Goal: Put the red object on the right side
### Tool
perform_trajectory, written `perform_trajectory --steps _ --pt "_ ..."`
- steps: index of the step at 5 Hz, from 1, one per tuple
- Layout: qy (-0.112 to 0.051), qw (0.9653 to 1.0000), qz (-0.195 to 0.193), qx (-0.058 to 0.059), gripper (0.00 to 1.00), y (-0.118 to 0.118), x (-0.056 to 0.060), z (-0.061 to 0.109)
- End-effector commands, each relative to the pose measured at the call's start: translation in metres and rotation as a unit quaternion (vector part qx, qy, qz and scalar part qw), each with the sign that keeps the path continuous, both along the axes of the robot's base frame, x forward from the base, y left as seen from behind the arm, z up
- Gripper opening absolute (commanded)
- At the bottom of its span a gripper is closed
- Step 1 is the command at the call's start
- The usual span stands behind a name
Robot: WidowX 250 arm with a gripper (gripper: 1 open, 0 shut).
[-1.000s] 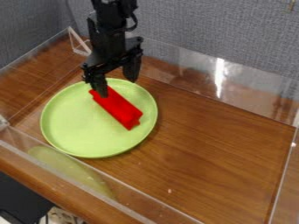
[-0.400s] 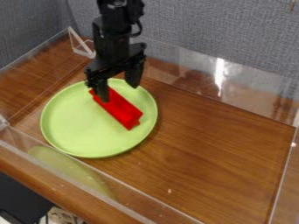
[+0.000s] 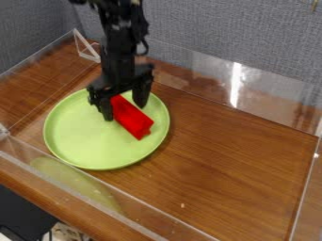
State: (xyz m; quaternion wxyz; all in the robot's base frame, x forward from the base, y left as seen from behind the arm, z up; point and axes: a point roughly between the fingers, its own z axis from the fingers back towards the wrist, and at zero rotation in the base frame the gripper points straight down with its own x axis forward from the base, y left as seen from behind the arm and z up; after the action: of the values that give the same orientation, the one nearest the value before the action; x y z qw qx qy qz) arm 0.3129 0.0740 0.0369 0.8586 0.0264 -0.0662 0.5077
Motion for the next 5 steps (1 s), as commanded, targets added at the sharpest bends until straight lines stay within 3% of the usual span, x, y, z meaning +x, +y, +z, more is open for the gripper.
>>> perform_trajectory --steps 1,2,3,5 --pt "-0.012 0.9999 0.005 0.005 1.0 -0.003 0.007 -0.001" --pt "-0.009 0.9999 -0.001 0.005 0.0 -0.01 0.011 -0.006" --pt "-0.006 0.9999 -0.006 0.007 0.0 -0.016 0.014 -0.01" --pt "0.002 0.9999 0.016 0.003 0.0 -0.007 0.003 -0.014"
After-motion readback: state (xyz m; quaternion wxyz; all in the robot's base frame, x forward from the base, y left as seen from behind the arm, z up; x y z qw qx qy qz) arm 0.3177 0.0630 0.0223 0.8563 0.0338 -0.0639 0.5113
